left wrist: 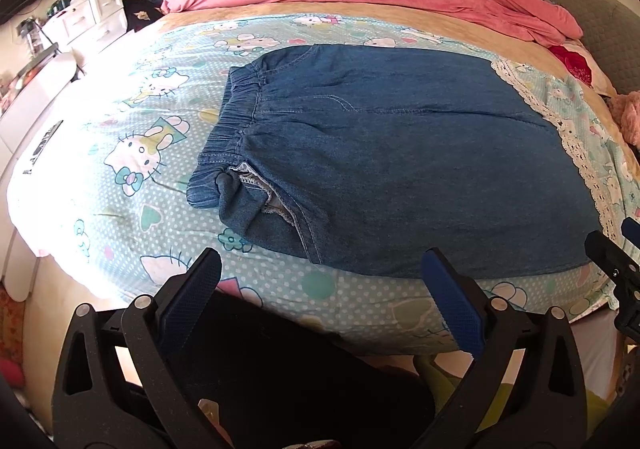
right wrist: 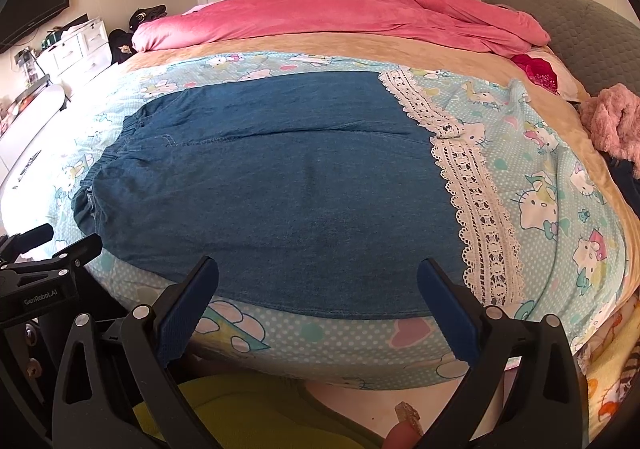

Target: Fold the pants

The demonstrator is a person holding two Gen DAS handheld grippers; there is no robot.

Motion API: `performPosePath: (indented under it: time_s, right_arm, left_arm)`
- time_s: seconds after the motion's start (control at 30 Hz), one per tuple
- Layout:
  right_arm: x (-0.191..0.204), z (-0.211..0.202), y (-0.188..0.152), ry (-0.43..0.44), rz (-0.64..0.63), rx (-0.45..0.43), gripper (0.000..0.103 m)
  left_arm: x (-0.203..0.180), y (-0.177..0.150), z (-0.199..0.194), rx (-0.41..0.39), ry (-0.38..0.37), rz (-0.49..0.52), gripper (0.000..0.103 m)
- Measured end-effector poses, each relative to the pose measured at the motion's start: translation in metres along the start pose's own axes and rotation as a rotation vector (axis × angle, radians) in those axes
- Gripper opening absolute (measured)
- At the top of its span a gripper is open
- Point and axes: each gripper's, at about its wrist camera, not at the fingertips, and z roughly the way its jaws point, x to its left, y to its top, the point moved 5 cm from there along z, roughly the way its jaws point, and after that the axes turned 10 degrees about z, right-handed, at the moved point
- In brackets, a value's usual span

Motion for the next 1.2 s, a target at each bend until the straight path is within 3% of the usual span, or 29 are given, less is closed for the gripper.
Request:
performPosePath:
  time_s: [1.2]
  right_arm:
    - [0.0016, 0.0033, 0.0029, -0.001, -0.011, 0.003, 0.099]
  left_arm:
    - [-0.0001, 0.0056, 0.0005, 0.000, 0.006, -0.003, 0.094]
